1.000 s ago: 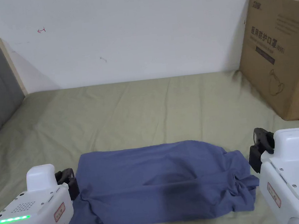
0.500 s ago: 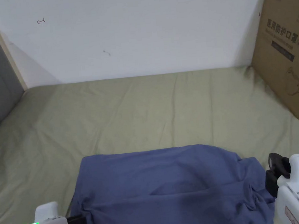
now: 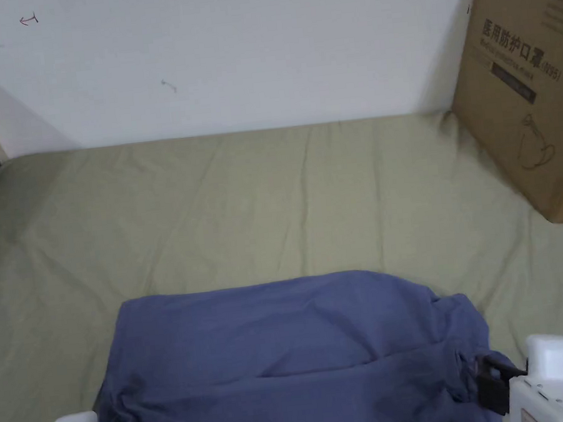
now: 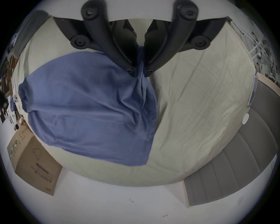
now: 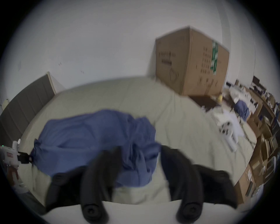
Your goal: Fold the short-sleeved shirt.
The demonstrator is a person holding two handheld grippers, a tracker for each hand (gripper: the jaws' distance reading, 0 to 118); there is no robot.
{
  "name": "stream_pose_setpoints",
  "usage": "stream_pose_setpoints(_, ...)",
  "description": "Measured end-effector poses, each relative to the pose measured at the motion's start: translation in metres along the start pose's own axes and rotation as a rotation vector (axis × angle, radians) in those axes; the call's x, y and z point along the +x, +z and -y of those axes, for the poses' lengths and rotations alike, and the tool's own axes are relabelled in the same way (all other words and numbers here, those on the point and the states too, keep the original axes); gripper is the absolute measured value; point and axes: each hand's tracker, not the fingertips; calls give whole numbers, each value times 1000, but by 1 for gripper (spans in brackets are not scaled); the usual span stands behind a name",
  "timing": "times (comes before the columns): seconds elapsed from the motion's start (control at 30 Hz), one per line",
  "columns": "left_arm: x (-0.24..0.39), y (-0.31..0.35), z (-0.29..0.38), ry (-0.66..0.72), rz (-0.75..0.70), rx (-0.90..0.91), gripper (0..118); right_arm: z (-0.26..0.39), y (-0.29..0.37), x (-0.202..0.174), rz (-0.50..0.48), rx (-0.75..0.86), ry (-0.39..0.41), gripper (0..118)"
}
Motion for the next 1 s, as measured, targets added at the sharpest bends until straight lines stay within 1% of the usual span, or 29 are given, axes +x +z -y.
stream_pose_setpoints(0.03, 0, 7, -2, 10, -2, 24, 6, 6, -13, 2, 2, -49, -16, 81)
stream_pose_setpoints(0.1, -3, 16, -8, 20, 16, 39, 6, 20, -42, 6, 1, -146, -33, 109)
stream_pose_setpoints(0.13, -4, 19, -10, 23, 21, 40, 6, 25, -51, 6, 1, -177, -49, 112)
stream_pose_setpoints(0.17, -4, 22, -11, 26, 28, 46, 6, 30, -61, 6, -6, -199, -58, 111)
stream_pose_setpoints(0.2, -5, 25, -14, 30, 31, 49, 6, 32, -70, 5, -11, -227, -73, 108)
stream_pose_setpoints(0.23, -5, 26, -14, 35, 33, 52, 6, 34, -75, 4, -22, -243, -74, 102)
stream_pose_setpoints(0.27, -6, 26, -14, 38, 30, 54, 6, 35, -79, 3, -25, -231, -73, 88)
stream_pose_setpoints(0.3, -6, 25, -13, 45, 33, 48, 6, 36, -79, -1, -30, -235, -73, 56)
stream_pose_setpoints(0.33, -7, 22, -12, 48, 34, 45, 6, 37, -79, -4, -33, -253, -57, 38)
stream_pose_setpoints(0.37, -8, 21, -11, 50, 33, 42, 6, 37, -76, -7, -32, -237, -30, 27)
stream_pose_setpoints(0.4, -9, 23, -9, 55, 37, 36, 6, 36, -70, -6, -59, -221, -14, 10)
stream_pose_setpoints(0.47, -10, 26, -7, 59, 38, 38, 6, 34, -58, -5, -44, -205, -5, 10)
stream_pose_setpoints(0.5, -12, 29, -6, 67, 40, 42, 6, 33, -50, -5, -55, -176, 13, 10)
stream_pose_setpoints(0.6, -18, 39, -3, 97, 54, 56, 6, 26, -26, 1, -66, -134, 28, 10)
stream_pose_setpoints(0.73, -23, 56, 11, 100, 48, 60, 6, 26, 13, 7, -70, -88, 47, 10)
stream_pose_setpoints(0.87, -31, 71, 43, 100, 48, 36, 6, 45, 38, 18, -96, -104, 54, 10)
stream_pose_setpoints(1.0, -37, 75, 83, 113, 39, -22, 6, 80, 44, 26, -98, -160, 53, 10)
